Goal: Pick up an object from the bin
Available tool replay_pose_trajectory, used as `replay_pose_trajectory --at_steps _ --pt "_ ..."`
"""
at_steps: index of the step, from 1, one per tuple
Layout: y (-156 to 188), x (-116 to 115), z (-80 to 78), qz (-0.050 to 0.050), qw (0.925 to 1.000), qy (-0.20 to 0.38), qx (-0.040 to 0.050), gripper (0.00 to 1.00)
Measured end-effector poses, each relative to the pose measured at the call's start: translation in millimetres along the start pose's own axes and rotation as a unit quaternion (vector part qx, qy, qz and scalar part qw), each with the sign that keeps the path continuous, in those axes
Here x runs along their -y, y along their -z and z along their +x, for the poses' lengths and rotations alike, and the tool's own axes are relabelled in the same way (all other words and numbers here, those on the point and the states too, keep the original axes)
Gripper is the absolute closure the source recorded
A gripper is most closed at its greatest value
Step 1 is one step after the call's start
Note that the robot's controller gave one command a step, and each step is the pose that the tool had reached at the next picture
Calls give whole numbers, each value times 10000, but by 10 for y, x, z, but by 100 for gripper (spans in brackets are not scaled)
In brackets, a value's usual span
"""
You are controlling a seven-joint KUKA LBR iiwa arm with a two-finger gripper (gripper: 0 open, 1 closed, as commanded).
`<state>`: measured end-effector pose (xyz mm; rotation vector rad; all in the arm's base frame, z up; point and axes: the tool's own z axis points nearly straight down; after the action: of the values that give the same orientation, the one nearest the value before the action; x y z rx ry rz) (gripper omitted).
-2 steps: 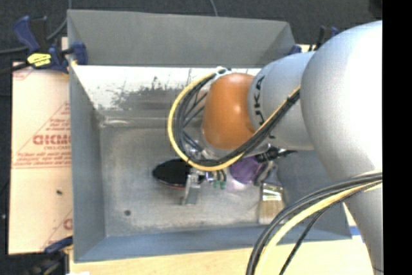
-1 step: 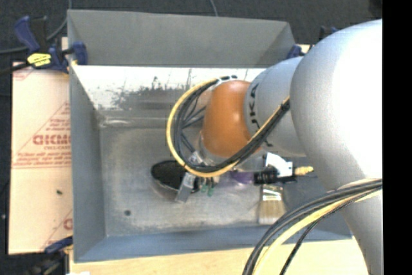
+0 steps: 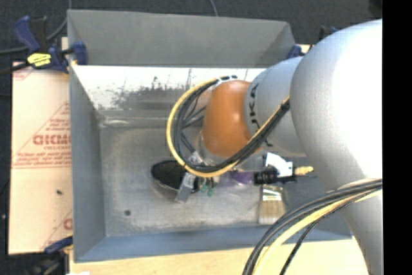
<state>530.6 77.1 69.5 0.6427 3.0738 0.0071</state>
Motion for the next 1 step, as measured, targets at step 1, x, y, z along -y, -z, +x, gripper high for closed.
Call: replay_pose_trajectory --at_steps 1 --pt "26 5 7 5 10000 2 -3 100"
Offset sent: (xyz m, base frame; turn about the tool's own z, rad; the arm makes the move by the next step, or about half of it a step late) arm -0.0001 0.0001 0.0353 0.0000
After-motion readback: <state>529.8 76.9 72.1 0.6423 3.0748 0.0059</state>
